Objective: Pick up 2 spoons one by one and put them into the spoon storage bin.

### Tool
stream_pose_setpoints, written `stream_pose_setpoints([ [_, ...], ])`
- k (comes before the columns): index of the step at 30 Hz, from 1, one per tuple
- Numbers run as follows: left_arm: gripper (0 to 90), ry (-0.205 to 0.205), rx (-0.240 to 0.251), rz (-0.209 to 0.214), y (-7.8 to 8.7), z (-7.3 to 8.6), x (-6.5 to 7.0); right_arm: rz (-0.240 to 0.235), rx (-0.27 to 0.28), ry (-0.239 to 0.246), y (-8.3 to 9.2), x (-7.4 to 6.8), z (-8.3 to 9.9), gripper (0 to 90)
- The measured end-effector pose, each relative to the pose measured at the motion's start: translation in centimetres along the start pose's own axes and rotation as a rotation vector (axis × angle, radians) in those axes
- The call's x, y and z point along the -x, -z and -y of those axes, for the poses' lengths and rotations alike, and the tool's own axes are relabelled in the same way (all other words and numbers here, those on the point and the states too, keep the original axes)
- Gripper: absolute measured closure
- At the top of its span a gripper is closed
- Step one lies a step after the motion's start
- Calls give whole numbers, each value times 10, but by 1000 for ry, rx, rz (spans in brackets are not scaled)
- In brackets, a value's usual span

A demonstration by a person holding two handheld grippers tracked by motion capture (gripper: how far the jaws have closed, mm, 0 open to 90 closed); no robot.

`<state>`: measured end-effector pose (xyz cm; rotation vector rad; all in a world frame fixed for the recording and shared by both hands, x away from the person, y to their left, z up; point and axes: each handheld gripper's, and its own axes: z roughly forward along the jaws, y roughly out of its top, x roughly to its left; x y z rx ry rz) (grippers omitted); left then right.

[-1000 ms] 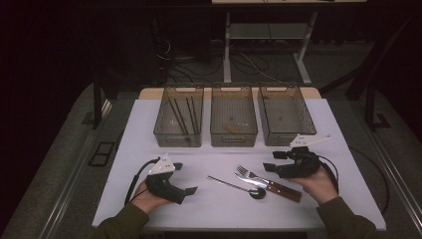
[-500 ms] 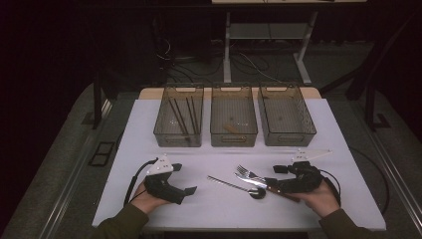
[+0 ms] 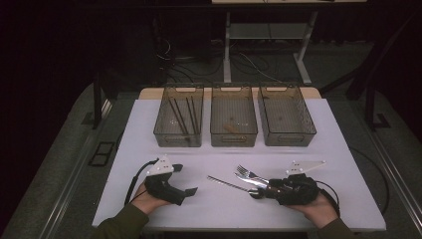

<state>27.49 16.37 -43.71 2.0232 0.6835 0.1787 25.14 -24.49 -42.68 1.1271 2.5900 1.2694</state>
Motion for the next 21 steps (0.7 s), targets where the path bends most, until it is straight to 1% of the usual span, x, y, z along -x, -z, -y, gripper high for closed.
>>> stream_pose_setpoints([
  [3, 21, -5, 1, 4, 0, 0, 1, 2, 4, 1, -4, 0, -3, 519],
  [6, 27, -3, -3, 5, -1, 0, 1, -4, -18, 8, -11, 0, -4, 539],
  [8, 29, -3, -3, 8, -1, 0, 1, -6, -27, 21, -15, -1, -4, 551],
  [15, 36, 0, -5, 8, -1, 0, 1, 4, -43, 23, -19, -2, -4, 564],
  [17, 38, -1, -8, 7, -2, 0, 1, 5, -45, 30, -21, -1, -4, 570],
  [21, 40, 0, -9, 10, -2, 0, 1, 3, -52, 29, -24, -2, -4, 575],
])
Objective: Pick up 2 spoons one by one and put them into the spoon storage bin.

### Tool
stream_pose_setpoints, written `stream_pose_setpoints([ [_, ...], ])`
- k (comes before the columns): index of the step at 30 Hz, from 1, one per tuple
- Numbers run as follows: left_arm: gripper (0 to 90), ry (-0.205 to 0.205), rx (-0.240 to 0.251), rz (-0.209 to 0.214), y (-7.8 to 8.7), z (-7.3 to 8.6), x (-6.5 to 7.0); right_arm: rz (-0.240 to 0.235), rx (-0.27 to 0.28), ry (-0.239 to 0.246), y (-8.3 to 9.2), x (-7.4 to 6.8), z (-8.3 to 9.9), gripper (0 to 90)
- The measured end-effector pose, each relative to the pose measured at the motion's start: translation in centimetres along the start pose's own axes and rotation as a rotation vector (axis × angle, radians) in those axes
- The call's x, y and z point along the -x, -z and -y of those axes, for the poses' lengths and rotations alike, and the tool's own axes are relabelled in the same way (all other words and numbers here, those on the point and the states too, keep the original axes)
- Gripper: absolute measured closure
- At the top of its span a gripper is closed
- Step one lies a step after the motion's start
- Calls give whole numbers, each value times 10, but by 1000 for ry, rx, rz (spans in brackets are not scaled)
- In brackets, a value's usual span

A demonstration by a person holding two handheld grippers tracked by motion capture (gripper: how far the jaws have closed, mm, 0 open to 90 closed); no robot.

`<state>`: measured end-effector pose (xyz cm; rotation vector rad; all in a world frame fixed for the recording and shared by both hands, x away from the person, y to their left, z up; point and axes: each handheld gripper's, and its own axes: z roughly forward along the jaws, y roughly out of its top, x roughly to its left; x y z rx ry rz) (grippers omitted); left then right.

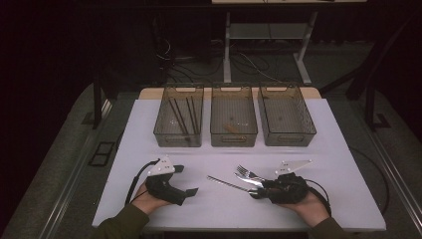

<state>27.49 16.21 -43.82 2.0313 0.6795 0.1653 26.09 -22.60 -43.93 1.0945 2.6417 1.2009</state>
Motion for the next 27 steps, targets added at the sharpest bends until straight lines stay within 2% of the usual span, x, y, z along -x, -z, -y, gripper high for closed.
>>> stream_pose_setpoints([
  [11, 42, 1, -1, 2, 0, 0, 0, 2, -26, 17, -7, -2, 1, 582],
  [20, 42, 0, -2, 2, 0, 0, 0, 14, -48, 52, -11, -6, 1, 588],
  [27, 42, 1, -3, 2, 0, 0, 0, 68, -64, 142, -12, -14, 2, 624],
])
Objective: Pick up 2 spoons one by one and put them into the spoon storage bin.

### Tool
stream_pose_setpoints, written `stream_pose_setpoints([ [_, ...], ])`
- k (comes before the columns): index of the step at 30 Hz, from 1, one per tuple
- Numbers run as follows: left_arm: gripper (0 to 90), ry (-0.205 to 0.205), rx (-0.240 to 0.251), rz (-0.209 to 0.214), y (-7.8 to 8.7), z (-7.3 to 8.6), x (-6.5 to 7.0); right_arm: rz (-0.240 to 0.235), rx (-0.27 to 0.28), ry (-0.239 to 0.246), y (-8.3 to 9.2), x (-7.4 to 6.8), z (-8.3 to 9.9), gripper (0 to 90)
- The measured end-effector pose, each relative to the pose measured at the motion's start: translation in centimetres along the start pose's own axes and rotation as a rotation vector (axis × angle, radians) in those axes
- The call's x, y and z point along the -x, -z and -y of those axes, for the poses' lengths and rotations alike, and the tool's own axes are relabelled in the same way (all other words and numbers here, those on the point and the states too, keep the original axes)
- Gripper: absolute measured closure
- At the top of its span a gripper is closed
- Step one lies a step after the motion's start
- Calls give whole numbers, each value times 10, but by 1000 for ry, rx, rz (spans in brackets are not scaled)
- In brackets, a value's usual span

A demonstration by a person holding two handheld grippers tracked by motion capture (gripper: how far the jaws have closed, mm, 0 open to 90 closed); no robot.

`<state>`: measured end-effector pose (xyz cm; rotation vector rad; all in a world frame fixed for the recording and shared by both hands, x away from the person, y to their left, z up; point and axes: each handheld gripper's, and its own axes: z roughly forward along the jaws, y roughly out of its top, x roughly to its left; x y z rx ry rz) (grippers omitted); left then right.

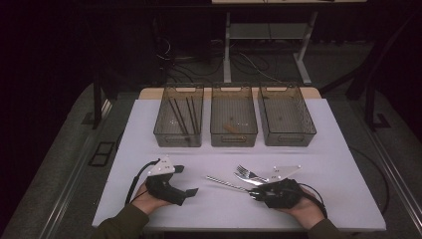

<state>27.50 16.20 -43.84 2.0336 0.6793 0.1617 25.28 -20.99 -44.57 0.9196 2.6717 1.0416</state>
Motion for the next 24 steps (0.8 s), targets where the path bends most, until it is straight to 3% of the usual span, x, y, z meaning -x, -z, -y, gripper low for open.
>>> stream_pose_setpoints([
  [13, 42, -2, 0, -1, 0, 0, 0, 29, -6, 34, 5, -4, -1, 753],
  [24, 42, -2, 0, 1, 0, 0, 0, -11, 22, 21, 10, -2, -2, 841],
])
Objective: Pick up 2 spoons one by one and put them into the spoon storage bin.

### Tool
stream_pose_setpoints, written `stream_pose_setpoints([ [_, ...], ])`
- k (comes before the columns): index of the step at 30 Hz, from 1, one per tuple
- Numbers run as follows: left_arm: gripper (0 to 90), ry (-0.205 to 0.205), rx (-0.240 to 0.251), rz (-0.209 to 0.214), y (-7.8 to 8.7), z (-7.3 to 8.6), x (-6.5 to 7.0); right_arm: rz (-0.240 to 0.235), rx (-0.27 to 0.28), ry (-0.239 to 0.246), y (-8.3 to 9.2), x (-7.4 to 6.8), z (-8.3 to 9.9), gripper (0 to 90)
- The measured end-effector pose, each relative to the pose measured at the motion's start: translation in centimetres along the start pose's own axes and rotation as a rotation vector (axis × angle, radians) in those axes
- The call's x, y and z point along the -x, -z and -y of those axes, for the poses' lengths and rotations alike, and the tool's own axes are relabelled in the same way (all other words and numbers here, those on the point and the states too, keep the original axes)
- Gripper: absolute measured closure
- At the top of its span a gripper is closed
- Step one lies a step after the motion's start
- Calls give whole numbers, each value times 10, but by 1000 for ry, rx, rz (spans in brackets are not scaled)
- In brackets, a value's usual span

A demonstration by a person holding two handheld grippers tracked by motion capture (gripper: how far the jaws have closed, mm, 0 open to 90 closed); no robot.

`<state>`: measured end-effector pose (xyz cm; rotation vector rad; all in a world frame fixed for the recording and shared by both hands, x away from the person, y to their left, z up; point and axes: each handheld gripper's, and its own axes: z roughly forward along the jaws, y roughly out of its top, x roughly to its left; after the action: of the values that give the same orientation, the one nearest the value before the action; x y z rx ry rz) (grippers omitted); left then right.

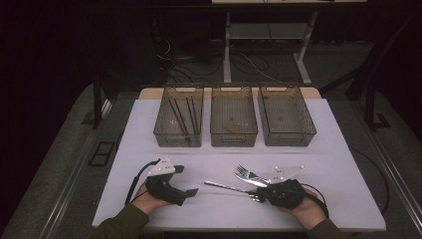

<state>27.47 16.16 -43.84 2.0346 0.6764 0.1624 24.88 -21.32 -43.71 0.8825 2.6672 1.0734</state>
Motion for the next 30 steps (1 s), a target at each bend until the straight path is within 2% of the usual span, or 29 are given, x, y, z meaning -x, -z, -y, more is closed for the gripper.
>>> stream_pose_setpoints([
  [3, 42, 0, 0, 0, 0, 0, 0, -19, 7, 7, 1, -1, -1, 869],
  [6, 42, -1, 0, 2, 0, 0, 0, -18, 4, 21, 1, -3, -2, 871],
  [11, 43, -3, 0, 4, 0, 0, 0, -26, 1, 10, 1, -2, -1, 871],
  [24, 43, -7, 4, 8, 1, 0, 0, -30, -8, 15, 2, -2, -3, 875],
  [30, 43, -10, 8, 14, 0, 0, 1, -11, 22, 4, 8, 2, -4, 875],
])
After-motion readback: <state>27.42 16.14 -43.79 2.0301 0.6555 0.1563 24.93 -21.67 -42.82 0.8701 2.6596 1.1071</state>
